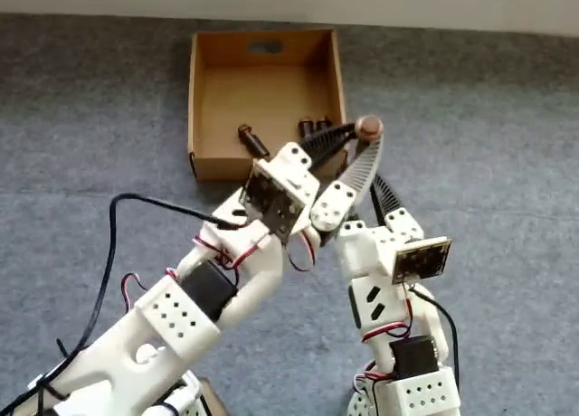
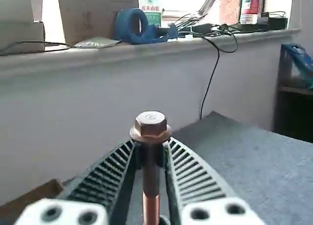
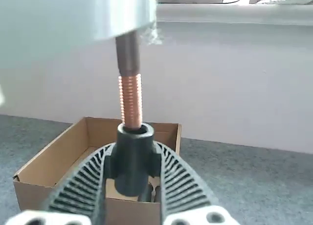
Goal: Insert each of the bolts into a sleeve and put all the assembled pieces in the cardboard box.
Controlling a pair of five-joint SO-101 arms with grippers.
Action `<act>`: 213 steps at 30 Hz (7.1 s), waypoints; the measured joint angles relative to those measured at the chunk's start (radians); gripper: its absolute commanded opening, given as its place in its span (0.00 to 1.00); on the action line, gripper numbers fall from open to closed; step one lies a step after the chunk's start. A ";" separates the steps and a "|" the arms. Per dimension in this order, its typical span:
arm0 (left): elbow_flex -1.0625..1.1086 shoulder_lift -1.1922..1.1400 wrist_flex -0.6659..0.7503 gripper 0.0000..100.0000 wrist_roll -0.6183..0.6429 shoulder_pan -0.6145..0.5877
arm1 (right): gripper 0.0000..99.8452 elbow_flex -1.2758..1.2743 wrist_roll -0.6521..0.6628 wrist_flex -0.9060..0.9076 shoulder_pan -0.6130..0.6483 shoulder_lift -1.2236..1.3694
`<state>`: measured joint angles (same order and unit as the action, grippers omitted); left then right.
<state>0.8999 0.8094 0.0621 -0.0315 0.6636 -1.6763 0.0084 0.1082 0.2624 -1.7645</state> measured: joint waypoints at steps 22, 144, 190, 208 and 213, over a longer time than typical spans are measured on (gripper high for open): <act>0.005 -0.021 0.000 0.01 0.124 -0.006 | 0.01 0.000 0.009 0.005 -0.002 0.000; 0.239 -0.354 -0.744 0.01 -0.032 -0.769 | 0.01 1.783 -0.078 0.876 0.133 1.780; 0.232 -0.364 -0.747 0.01 -0.032 -0.769 | 0.01 2.891 -0.078 1.131 0.107 2.869; 0.232 -0.364 -0.747 0.01 -0.032 -0.769 | 0.24 2.914 -0.078 1.186 0.107 2.935; 0.232 -0.364 -0.747 0.01 -0.032 -0.769 | 0.24 2.974 -0.081 1.204 0.110 2.935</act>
<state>1.1316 0.4457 -0.6851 -0.0637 -0.1051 1.2973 -0.0729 1.3126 0.3728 1.1707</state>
